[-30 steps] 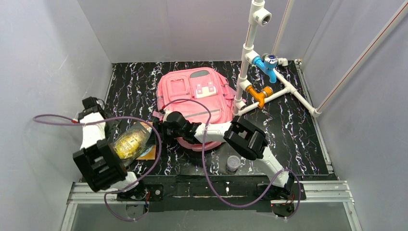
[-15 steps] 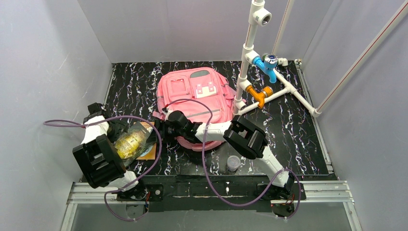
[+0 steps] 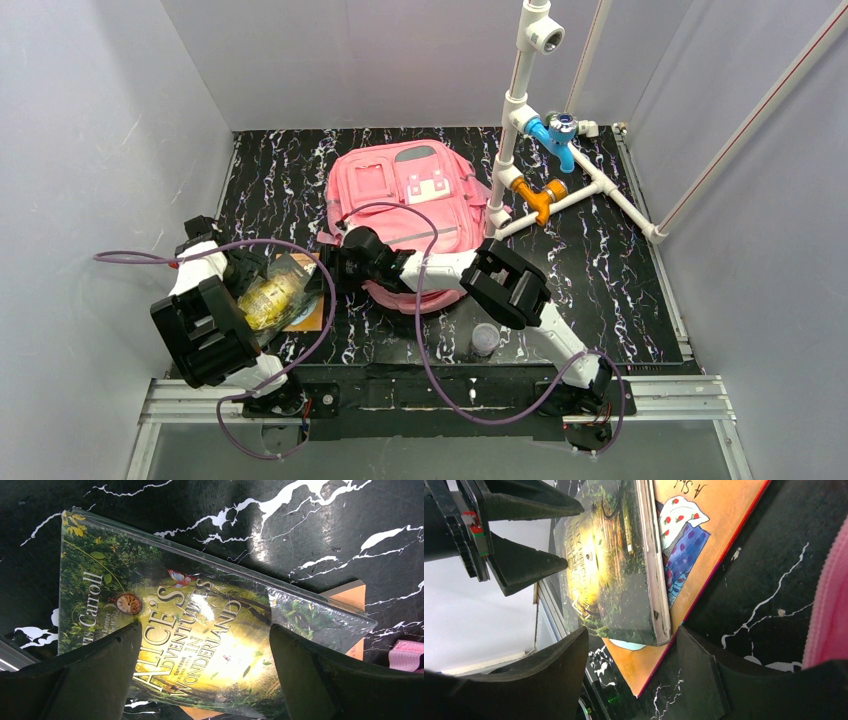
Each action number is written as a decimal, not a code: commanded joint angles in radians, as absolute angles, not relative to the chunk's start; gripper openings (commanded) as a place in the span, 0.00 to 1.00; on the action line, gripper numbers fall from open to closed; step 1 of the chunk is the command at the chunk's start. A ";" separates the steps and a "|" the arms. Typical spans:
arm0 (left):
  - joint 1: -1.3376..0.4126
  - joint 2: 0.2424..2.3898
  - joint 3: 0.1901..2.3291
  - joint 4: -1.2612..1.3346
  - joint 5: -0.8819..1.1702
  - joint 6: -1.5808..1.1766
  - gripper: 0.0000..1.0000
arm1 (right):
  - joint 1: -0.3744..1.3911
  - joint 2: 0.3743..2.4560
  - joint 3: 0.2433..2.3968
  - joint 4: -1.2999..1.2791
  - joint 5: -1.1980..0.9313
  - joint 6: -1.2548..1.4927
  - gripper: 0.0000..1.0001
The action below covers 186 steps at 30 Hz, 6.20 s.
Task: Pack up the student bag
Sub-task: Pick up the book from the center of the board.
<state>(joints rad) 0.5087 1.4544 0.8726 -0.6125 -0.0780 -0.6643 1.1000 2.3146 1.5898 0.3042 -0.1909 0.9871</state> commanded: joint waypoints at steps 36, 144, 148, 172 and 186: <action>0.514 1.516 0.859 -0.611 0.000 -0.666 0.98 | 1.111 2.428 1.595 0.648 -0.301 1.223 0.61; -0.255 0.647 0.704 0.309 0.382 -1.376 0.00 | 1.216 0.960 0.610 0.678 0.117 1.173 0.88; -0.255 0.660 0.658 0.390 0.407 -1.478 0.00 | 1.230 0.974 0.621 0.749 0.196 1.153 0.89; -0.258 0.665 0.599 0.413 0.569 -1.534 0.00 | 1.229 1.001 0.557 0.872 0.261 1.265 0.23; -0.256 0.562 0.946 -0.750 0.048 -0.644 0.98 | 1.229 0.688 0.762 -0.205 0.514 1.090 0.01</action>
